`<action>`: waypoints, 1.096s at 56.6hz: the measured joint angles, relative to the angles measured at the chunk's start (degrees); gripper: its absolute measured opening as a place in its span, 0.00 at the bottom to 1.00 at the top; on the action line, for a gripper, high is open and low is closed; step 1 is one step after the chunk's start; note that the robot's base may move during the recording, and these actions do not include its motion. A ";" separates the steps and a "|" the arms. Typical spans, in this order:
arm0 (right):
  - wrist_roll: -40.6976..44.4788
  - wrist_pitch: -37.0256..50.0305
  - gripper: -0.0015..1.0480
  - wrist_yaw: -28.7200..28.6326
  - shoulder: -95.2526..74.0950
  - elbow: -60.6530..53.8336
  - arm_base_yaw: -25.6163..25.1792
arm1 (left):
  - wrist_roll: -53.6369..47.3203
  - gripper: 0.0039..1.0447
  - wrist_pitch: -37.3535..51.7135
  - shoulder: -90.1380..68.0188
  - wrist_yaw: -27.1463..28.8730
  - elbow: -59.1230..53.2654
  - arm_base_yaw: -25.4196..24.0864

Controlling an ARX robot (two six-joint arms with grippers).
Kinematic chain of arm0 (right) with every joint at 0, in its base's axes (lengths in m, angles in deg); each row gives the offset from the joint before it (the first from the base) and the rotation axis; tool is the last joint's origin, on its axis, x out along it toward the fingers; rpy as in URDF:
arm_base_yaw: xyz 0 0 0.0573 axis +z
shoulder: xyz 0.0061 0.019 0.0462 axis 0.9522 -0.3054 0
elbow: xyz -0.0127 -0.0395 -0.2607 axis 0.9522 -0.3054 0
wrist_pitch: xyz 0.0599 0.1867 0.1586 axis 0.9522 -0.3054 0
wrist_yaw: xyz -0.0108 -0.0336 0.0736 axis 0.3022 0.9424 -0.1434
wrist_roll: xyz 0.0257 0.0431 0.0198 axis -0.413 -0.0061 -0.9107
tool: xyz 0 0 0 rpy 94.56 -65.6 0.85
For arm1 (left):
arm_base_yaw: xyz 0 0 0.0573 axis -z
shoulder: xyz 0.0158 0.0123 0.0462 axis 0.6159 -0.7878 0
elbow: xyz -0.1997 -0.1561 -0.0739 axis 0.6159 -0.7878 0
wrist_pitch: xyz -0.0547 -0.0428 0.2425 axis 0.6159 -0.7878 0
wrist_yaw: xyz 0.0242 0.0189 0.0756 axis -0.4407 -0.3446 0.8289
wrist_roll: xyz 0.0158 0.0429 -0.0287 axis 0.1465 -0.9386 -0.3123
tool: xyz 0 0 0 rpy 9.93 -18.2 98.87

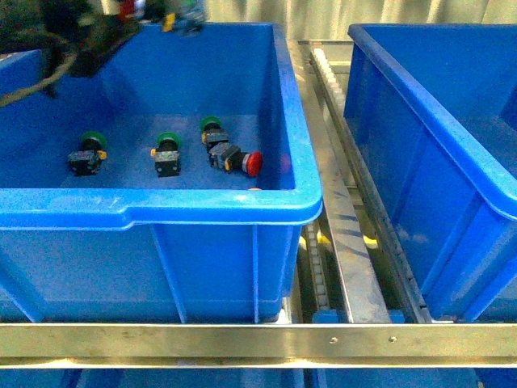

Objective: Pick red and yellow buttons and place in box

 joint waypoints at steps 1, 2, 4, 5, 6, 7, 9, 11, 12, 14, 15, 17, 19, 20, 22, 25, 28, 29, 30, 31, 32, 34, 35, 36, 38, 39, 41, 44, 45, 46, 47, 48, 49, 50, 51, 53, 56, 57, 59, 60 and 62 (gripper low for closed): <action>0.00 0.00 0.94 0.00 0.00 0.00 0.00 | 1.14 0.32 1.66 -0.59 -1.16 0.37 1.16; 0.00 0.00 0.94 0.00 0.00 0.00 0.00 | 2.45 0.32 3.76 -1.42 -2.34 1.03 2.78; -0.02 0.00 0.94 0.00 0.00 0.00 0.00 | 4.26 0.32 5.66 -2.29 -4.35 1.75 4.48; 0.00 0.00 0.94 0.00 0.00 0.00 0.00 | 5.35 0.32 6.99 -2.95 -5.51 2.21 5.53; -0.02 0.00 0.94 0.00 0.00 0.00 0.00 | 5.79 0.32 7.65 -3.19 -6.08 2.47 6.03; 0.00 0.00 0.94 0.00 0.00 0.00 0.00 | 6.75 0.32 8.87 -3.76 -7.15 2.86 7.02; 0.00 0.00 0.94 0.00 0.00 0.00 0.00 | 8.02 0.32 10.45 -4.52 -8.55 3.48 8.35; 0.00 0.00 0.94 0.00 0.00 0.00 0.00 | 9.09 0.32 11.72 -5.18 -9.55 4.09 9.51; -0.02 0.00 0.94 0.00 0.00 0.00 0.00 | 9.22 0.32 12.04 -5.44 -9.68 4.26 9.88; 0.00 0.00 0.94 0.00 0.00 0.00 0.00 | 10.32 0.32 12.37 -5.99 -9.66 4.92 11.06; 0.00 0.00 0.94 0.00 0.00 0.00 0.00 | 10.71 0.32 12.50 -6.34 -9.66 5.25 11.50; 0.00 0.00 0.94 0.00 0.00 0.00 0.00 | 11.63 0.32 13.27 -6.80 -9.66 5.84 12.22; 0.00 0.00 0.94 0.00 0.00 0.00 0.00 | 12.37 0.32 13.66 -7.13 -9.70 6.25 12.59; 0.00 0.00 0.94 0.00 0.00 0.00 0.00 | 12.59 0.32 13.79 -7.19 -9.73 6.32 12.68; 0.00 0.00 0.94 0.00 0.00 0.00 0.00 | 13.18 0.32 14.53 -7.45 -10.03 6.54 12.96; -0.02 0.00 0.94 0.00 0.00 0.00 0.00 | 13.66 0.32 15.15 -7.61 -10.54 6.58 13.11; 0.00 0.00 0.94 0.00 0.00 0.00 0.00 | 14.08 0.32 15.30 -7.67 -10.60 6.58 13.29; 0.00 0.00 0.94 0.00 0.00 0.00 0.00 | 14.12 0.32 15.32 -7.69 -10.62 6.58 13.40; 0.00 0.00 0.94 0.00 0.00 0.00 0.00 | 14.12 0.32 15.32 -7.69 -10.62 6.58 13.44; -0.02 0.00 0.94 0.00 0.00 0.00 0.00 | 14.12 0.32 15.32 -7.69 -10.60 6.58 13.60; 0.00 0.00 0.94 0.00 0.00 0.00 0.00 | 14.12 0.32 15.32 -7.69 -10.62 6.58 13.64; 0.00 0.00 0.94 0.00 0.00 0.00 0.00 | 14.12 0.32 15.39 -7.69 -10.62 6.56 13.88; 0.00 0.00 0.94 0.00 0.00 0.00 0.00 | 14.10 0.32 15.39 -7.69 -10.62 6.54 13.94; 0.00 0.00 0.94 0.00 0.00 0.00 0.00 | 14.08 0.32 15.39 -7.67 -10.60 6.47 14.05; 0.00 0.00 0.94 0.00 0.00 0.00 0.00 | 14.05 0.32 15.39 -7.67 -10.58 6.32 14.25; -0.02 0.00 0.94 0.00 0.00 0.00 0.00 | 13.99 0.32 15.34 -7.65 -10.60 6.19 14.38; 1.60 1.75 0.94 2.21 -0.83 -0.35 0.87 | 13.86 0.32 15.15 -7.61 -10.60 5.95 14.60; 7.04 13.44 0.94 10.86 -6.16 -0.20 2.14 | 13.73 0.32 14.97 -7.58 -10.80 5.53 14.88; 9.01 17.86 0.94 12.85 -9.57 0.09 2.19 | 13.70 0.32 14.95 -7.54 -10.82 5.42 14.91; 11.23 22.34 0.94 13.73 -11.08 0.26 2.03 | 13.57 0.32 14.84 -7.48 -10.84 5.18 14.99; 14.19 27.71 0.94 13.68 -14.53 0.85 1.55 | 13.53 0.32 14.82 -7.41 -10.75 5.09 15.04; 16.74 32.33 0.94 12.94 -17.79 1.77 1.05 | 13.51 0.32 14.78 -7.41 -10.71 4.98 15.10; 17.27 34.40 0.94 12.48 -19.37 2.43 0.76 | 13.42 0.32 14.75 -7.39 -10.73 4.92 15.12; 18.93 37.86 0.94 11.43 -22.62 3.98 0.13 | 13.33 0.32 14.71 -7.21 -10.78 4.70 15.21; 19.78 40.26 0.94 10.08 -25.49 5.92 -0.68 | 13.11 0.32 14.56 -6.97 -10.64 4.46 15.34; 19.58 41.18 0.94 7.85 -29.24 9.79 -2.19 | 12.81 0.32 14.27 -6.54 -10.47 4.17 15.43; 16.11 38.03 0.94 3.74 -33.64 16.83 -5.46 | 12.63 0.32 14.12 -6.03 -10.27 4.02 15.61; 12.66 36.22 0.94 1.79 -34.95 19.56 -6.99 | 12.50 0.32 14.12 -5.77 -10.19 3.96 15.63; 8.46 34.32 0.94 0.44 -36.79 23.28 -9.57 | 12.35 0.32 14.10 -5.40 -9.99 3.82 15.65; 3.67 33.48 0.94 -0.33 -37.86 25.33 -11.28 | 12.24 0.32 14.05 -5.14 -9.81 3.74 15.67; -2.93 32.72 0.94 -1.14 -39.34 28.17 -13.75 | 12.11 0.32 14.05 -4.61 -9.44 3.56 15.67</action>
